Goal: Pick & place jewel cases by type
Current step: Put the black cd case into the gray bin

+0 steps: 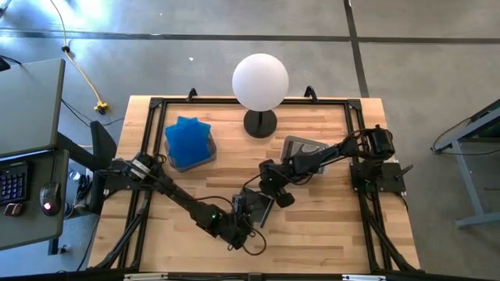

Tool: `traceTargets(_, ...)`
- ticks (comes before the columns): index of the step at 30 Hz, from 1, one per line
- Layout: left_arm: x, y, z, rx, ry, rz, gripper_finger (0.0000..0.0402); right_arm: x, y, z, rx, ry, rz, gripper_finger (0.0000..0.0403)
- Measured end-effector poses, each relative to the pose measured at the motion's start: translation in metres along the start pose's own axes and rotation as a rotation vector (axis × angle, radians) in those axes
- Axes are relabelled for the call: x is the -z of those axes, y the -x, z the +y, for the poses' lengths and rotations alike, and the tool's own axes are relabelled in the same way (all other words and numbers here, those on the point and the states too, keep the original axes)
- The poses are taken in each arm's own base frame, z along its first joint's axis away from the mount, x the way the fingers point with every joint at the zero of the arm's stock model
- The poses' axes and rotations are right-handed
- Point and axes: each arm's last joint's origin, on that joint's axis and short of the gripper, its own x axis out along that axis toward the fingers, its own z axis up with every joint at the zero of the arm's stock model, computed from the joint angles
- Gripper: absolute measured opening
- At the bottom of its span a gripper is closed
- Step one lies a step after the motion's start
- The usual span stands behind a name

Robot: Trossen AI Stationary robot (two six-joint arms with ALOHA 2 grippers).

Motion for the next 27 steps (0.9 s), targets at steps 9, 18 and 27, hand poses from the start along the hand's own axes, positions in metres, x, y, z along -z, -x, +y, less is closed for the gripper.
traceTargets(9, -0.014, 0.006, 0.000, -0.104, -0.118, -0.024, 0.0236, -0.003, 0.000, 0.005, -0.083, -0.011, -0.037, 0.0180)
traceTargets(18, -0.021, 0.014, 0.000, -0.158, -0.137, -0.019, 0.0236, 0.000, 0.000, 0.010, -0.126, -0.065, 0.003, 0.0138)
traceTargets(27, -0.043, 0.028, 0.006, -0.188, -0.159, -0.033, 0.0236, -0.002, 0.000, 0.026, -0.146, -0.056, 0.031, 0.0126)
